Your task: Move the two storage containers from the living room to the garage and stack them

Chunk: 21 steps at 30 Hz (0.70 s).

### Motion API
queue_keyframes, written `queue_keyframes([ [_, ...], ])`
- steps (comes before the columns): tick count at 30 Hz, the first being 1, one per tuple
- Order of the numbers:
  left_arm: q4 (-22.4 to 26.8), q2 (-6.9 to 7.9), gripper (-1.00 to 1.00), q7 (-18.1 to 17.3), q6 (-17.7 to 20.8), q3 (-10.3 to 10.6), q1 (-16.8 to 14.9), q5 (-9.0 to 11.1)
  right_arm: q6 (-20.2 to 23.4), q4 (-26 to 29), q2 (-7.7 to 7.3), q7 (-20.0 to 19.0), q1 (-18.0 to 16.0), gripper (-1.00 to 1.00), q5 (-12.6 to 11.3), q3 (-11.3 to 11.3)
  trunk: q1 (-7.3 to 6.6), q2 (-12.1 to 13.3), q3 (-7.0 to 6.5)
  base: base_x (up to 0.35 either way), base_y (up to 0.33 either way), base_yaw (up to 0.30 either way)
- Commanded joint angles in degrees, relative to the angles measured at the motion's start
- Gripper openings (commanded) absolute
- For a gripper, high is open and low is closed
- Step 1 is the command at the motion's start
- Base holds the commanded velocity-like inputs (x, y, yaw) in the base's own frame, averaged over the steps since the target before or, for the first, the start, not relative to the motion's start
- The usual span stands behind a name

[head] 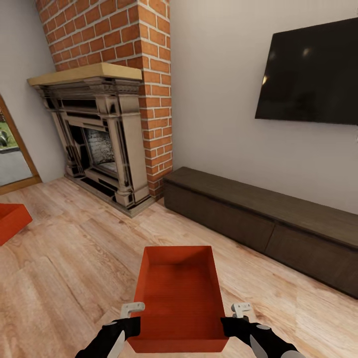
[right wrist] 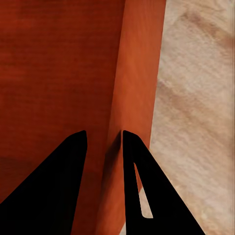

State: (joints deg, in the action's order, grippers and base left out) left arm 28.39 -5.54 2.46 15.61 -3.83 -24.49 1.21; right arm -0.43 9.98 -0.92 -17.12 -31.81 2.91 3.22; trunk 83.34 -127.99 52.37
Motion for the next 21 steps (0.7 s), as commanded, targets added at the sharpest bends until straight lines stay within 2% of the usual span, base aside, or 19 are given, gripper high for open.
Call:
queue_keyframes([
  [1,0.3,0.00,-1.00,0.7,0.4,-0.6,0.0,-1.5,0.0,-0.2,-0.04,-0.2,0.0,-1.00,1.1,-0.5,-0.24,0.4,-0.23,0.000,0.000,0.000],
  [21,0.3,0.09,-1.00,0.7,0.4,-0.6,0.0,-1.5,0.0,-0.2,-0.04,-0.2,0.0,-1.00,1.1,-0.5,-4.63,8.4,-5.69,0.000,0.000,0.000],
])
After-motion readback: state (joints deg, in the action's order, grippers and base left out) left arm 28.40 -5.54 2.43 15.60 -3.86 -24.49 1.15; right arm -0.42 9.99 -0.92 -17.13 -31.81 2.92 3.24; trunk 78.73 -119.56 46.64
